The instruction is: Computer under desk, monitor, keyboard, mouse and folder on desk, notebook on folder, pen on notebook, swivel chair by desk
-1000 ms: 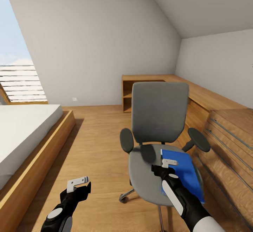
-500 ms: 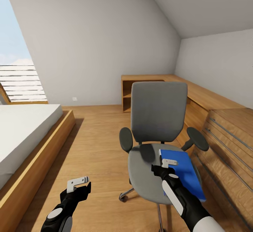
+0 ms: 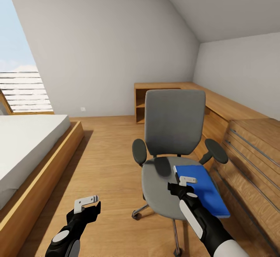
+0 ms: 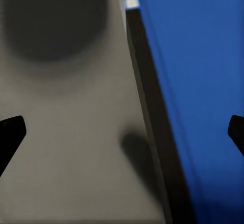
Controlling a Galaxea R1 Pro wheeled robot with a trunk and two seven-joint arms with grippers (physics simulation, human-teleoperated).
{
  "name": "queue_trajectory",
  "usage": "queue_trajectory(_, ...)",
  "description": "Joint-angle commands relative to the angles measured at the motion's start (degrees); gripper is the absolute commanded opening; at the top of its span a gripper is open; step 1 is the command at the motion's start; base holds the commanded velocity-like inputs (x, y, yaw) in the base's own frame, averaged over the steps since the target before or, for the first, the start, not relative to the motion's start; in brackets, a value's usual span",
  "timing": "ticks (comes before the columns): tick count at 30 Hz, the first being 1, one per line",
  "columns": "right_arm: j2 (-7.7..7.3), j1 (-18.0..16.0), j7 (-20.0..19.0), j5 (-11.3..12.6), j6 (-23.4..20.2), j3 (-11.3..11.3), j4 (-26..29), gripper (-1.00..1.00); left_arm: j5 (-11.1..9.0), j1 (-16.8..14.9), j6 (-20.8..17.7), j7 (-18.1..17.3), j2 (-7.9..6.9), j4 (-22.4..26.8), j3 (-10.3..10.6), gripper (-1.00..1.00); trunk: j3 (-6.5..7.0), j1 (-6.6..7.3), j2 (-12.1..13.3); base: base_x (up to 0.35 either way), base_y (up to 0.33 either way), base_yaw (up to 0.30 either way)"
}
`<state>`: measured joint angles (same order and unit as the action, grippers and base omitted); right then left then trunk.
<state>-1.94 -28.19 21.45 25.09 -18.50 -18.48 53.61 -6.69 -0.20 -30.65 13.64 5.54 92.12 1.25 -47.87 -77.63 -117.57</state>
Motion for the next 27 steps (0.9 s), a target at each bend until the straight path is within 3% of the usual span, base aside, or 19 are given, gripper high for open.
queue_trajectory(1,-0.08,-0.02,0.52,1.01,-0.13,-0.27,-3.48,1.00,-0.61,-0.03,-0.20,0.51,0.00,0.08,0.07,1.00,-0.06,0.00,-0.02,-0.006,0.000,0.000)
queue_trajectory(27,-0.08,-0.02,0.52,1.02,-0.13,-0.24,-3.43,1.00,-0.61,0.01,-0.08,0.45,-0.04,0.08,0.07,1.00,-0.06,0.00,-0.02,0.021,-0.022,0.000)
